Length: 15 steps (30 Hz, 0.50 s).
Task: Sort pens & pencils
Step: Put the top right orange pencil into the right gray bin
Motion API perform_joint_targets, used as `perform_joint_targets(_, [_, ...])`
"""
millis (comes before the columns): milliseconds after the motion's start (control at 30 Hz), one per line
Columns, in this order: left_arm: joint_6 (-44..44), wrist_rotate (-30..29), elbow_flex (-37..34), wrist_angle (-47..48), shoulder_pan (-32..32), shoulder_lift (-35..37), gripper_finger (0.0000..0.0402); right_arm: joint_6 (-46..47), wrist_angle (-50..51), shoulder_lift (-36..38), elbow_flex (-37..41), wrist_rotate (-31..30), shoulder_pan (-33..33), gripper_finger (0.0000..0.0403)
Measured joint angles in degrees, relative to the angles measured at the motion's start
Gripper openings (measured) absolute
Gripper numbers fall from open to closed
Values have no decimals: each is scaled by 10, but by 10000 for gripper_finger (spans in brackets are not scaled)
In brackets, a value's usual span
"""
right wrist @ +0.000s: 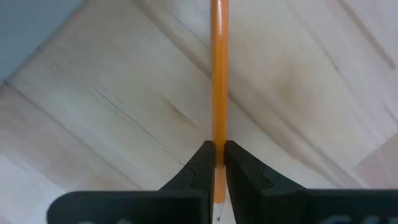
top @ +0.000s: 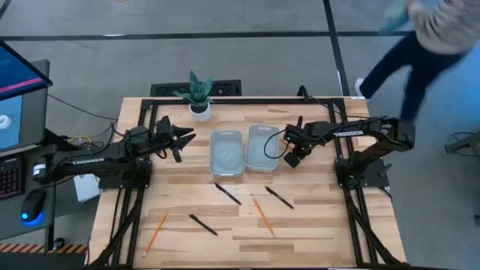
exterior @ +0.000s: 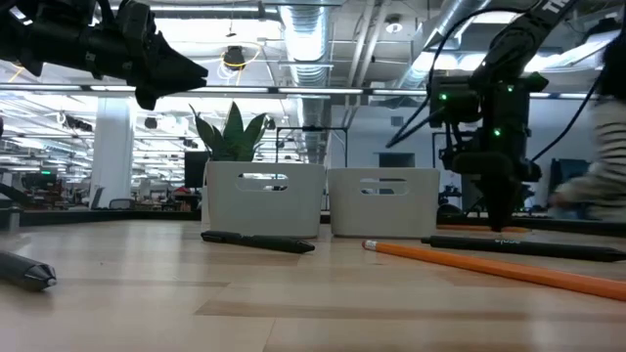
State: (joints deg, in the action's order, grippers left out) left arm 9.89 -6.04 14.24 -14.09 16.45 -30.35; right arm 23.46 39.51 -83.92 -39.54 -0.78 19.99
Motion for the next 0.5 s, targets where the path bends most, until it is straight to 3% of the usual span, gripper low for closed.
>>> perform_joint_targets(500, [0, -5, -2, 14, 0, 0, 115, 5, 69, 2, -3, -7, 10, 51])
